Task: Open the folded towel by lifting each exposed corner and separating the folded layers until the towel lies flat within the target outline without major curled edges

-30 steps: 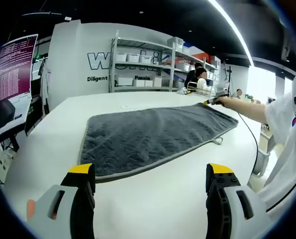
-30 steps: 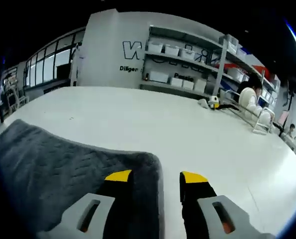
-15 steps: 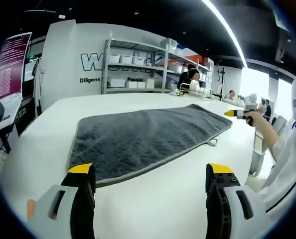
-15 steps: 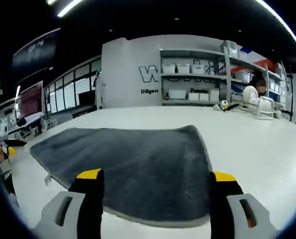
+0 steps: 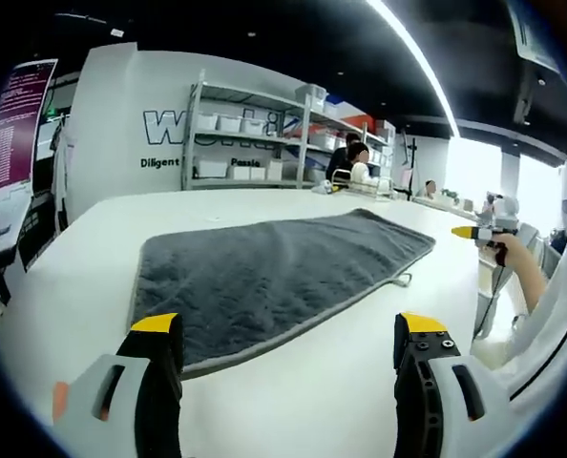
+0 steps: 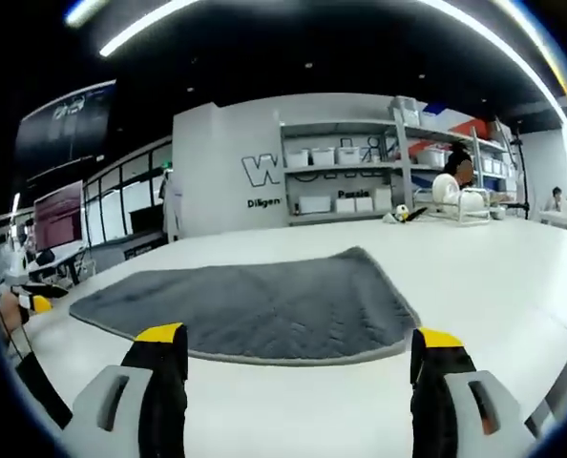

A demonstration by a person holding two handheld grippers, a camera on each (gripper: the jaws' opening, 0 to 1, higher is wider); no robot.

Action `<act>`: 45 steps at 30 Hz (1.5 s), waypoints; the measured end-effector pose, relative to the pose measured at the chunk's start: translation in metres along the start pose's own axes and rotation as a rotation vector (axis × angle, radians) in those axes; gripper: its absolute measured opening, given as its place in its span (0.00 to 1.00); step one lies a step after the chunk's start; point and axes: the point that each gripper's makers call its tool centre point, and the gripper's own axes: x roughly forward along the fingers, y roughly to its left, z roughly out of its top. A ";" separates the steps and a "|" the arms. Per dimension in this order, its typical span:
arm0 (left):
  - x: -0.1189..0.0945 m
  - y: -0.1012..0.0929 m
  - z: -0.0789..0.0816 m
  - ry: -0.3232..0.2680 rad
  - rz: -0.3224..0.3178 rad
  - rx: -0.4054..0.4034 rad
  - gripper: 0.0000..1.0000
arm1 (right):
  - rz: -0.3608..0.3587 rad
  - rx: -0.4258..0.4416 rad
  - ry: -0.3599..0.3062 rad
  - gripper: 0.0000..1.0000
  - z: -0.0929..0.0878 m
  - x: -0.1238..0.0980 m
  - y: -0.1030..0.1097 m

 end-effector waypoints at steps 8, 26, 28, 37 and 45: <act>0.000 -0.003 -0.001 -0.017 0.013 0.008 0.90 | -0.019 0.081 0.025 0.99 -0.009 0.000 -0.007; -0.002 0.000 -0.017 -0.001 0.083 0.005 0.90 | -0.015 0.063 0.073 0.99 -0.014 0.023 0.000; -0.002 0.004 -0.019 0.006 0.090 0.005 0.90 | -0.010 0.048 0.064 0.99 -0.011 0.027 0.005; -0.002 0.009 -0.007 0.016 0.111 -0.014 0.90 | -0.049 -0.061 0.131 0.99 -0.018 0.044 -0.002; -0.005 0.013 -0.011 0.039 0.151 -0.033 0.90 | 0.014 -0.070 0.153 0.99 -0.010 0.069 0.019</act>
